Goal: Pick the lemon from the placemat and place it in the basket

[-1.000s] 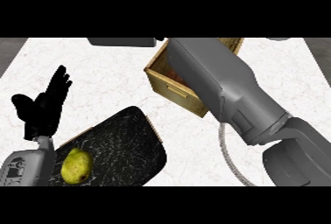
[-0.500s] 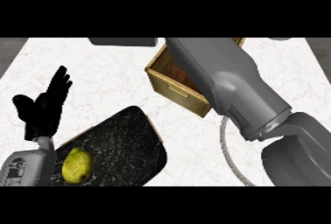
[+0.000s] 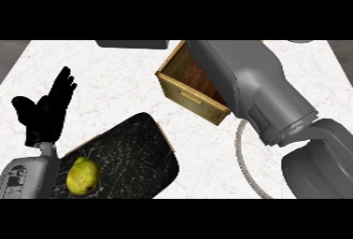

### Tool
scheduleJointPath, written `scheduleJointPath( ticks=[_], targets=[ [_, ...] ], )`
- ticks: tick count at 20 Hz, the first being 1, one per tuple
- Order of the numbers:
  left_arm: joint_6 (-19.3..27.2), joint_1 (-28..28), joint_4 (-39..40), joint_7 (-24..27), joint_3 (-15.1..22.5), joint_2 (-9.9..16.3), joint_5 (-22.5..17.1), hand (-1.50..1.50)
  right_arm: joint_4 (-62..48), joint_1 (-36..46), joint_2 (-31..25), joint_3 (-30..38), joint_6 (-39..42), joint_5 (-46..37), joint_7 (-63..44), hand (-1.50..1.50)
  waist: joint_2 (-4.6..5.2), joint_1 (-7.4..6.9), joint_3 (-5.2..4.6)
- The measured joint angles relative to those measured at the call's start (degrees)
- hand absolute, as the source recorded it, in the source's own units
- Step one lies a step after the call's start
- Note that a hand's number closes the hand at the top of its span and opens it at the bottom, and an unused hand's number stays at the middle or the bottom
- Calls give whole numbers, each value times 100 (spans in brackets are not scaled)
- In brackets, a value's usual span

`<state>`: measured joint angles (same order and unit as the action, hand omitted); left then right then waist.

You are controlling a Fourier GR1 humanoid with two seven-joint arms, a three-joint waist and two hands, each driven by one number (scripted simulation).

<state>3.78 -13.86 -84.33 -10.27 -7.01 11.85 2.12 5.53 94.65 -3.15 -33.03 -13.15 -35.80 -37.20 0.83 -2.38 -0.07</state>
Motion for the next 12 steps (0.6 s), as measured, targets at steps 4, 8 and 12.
scheduleJointPath(
  ticks=[4, 8, 12],
  targets=[
    [-31, 34, 13, 63, -5, -15, -18, 0, -79, -99, 20, 90, 110, 1, 73, 150, 4, -9, -1],
    [-29, 120, -76, 53, 29, -50, -3, 0, -109, -254, -18, 119, 0, -65, 172, 150, 0, -8, 1],
    [0, 162, -120, 72, 88, -123, 35, 0, -145, -313, -30, 128, 17, -153, 218, 150, 2, -7, 1]
  ],
)
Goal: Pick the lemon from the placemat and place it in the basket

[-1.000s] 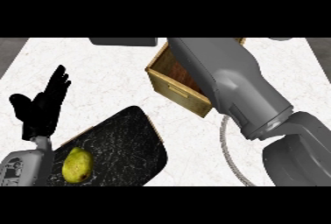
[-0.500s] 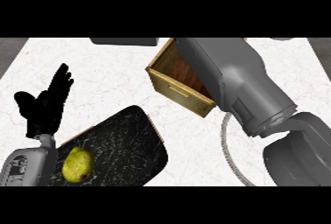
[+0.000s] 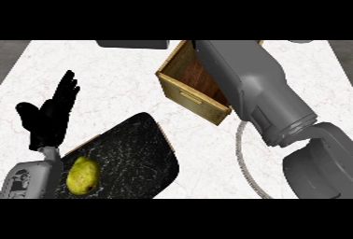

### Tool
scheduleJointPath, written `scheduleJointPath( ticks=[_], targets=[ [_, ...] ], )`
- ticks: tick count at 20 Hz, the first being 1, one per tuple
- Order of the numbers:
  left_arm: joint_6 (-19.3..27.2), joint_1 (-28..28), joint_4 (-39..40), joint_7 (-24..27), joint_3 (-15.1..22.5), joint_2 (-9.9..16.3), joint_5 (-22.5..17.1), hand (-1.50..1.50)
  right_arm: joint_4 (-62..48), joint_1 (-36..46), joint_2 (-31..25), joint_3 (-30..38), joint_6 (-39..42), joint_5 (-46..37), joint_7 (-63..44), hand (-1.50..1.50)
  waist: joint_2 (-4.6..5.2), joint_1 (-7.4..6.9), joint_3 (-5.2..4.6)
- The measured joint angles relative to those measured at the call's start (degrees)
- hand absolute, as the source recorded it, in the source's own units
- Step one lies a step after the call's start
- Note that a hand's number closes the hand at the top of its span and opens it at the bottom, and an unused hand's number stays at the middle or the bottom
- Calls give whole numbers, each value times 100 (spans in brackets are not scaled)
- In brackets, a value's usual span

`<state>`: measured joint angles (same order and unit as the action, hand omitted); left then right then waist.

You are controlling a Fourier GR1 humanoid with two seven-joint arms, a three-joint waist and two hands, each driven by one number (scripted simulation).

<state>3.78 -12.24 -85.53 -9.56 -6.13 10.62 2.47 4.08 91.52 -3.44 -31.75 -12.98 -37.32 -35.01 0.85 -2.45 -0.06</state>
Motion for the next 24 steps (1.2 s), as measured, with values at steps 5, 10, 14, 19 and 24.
scheduleJointPath(
  ticks=[5, 10, 14, 19, 24],
  targets=[
    [-53, -23, -33, -29, -54, 50, -49, 0, -104, -136, -96, -31, 47, -133, 101, 150, 6, -17, 0],
    [-71, -122, 107, -3, -93, 57, -64, 0, -147, -161, -47, -24, 129, -224, 51, 150, 13, -13, 1],
    [-69, -175, 199, 43, -84, 59, -22, 0, -177, -300, -44, 24, 174, -243, 138, 150, 15, -13, 2],
    [-10, -149, 102, -43, -37, -14, 8, 0, -197, -360, -39, 151, 338, -195, 150, 150, 14, -27, 3],
    [-32, -130, 106, 26, -55, 0, 9, 0, -205, -429, -65, 274, 430, -148, 168, 150, 21, -40, 2]
  ],
)
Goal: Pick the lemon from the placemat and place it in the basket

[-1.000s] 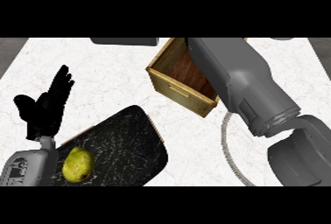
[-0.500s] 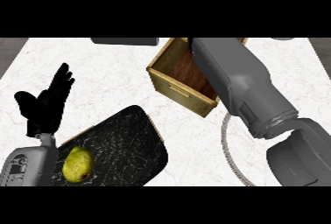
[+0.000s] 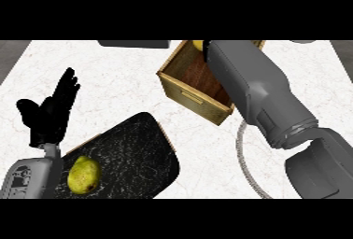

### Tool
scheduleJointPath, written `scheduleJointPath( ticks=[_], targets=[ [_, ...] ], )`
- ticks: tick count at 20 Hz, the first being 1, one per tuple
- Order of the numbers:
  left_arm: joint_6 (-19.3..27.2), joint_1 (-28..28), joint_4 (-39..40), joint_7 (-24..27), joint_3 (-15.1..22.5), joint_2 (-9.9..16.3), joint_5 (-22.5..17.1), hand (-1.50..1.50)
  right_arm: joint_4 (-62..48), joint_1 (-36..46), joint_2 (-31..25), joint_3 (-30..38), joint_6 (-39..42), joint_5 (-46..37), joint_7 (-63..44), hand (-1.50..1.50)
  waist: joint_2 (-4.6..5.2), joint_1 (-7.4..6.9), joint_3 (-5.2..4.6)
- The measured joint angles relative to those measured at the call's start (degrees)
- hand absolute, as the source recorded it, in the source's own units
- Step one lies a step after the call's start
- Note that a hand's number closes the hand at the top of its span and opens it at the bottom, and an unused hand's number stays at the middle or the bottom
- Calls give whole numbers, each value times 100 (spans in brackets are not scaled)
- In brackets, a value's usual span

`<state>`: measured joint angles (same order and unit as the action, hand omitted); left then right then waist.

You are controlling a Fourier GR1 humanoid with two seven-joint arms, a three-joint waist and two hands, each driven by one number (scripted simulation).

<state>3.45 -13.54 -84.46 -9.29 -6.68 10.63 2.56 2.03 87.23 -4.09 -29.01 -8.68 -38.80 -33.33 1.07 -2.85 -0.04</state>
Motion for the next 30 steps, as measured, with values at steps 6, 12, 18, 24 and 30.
scheduleJointPath(
  ticks=[6, 12, 18, 24, 30],
  targets=[
    [-35, -91, 132, 25, -53, 35, -22, 0, -71, -34, 24, 184, 234, 101, -280, 150, -2, 12, -1],
    [27, 94, -17, 50, 43, -78, 43, 0, 10, -186, 8, 326, 11, 168, -595, -150, -19, 27, 1],
    [10, 130, -93, -17, 7, -36, 25, 0, 421, -178, -91, 632, -947, 378, -619, -150, -35, 53, 4],
    [-45, 170, 23, 97, -113, 28, -40, 0, 861, -105, -209, 1106, -1938, 708, -737, -150, -54, 119, 4],
    [-37, 234, -6, 17, -180, 77, -51, 0, 1431, -310, -532, 1564, -2535, 1036, -899, -150, -122, 277, 6]
  ],
)
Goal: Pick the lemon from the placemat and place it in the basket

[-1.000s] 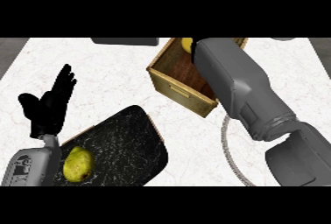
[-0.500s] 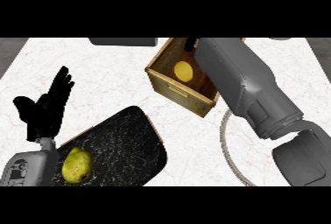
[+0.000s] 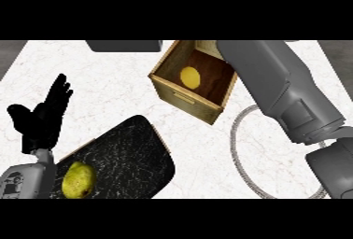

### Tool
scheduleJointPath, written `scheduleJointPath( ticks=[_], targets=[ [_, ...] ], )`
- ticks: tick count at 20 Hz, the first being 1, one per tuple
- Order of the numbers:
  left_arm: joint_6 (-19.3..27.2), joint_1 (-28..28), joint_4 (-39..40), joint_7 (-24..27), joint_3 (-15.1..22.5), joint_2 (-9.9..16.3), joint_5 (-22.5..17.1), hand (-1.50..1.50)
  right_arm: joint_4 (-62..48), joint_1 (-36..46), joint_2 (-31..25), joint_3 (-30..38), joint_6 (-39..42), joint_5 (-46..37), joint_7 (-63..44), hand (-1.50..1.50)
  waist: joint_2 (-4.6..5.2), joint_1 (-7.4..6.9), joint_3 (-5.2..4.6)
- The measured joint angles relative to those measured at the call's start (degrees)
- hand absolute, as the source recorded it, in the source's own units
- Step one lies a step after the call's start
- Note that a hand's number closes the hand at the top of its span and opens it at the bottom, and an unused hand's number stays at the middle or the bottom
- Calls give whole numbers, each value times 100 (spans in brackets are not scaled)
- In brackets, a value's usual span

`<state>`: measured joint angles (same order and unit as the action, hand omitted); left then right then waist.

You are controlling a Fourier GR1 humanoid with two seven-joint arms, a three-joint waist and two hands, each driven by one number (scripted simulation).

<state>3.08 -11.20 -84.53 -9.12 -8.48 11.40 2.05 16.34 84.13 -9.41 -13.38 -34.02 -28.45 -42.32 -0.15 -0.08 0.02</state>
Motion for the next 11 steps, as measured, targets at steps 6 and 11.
scheduleJointPath(
  ticks=[6, 11],
  targets=[
    [50, 128, -60, -56, -115, 52, -13, 0, 1135, -802, -310, 284, -188, 326, -9, -150, -80, 202, 3],
    [109, 274, -128, -5, -106, -19, 15, 0, 2560, -1826, -616, 242, 61, 496, -64, -150, -100, 277, 1]
  ],
)
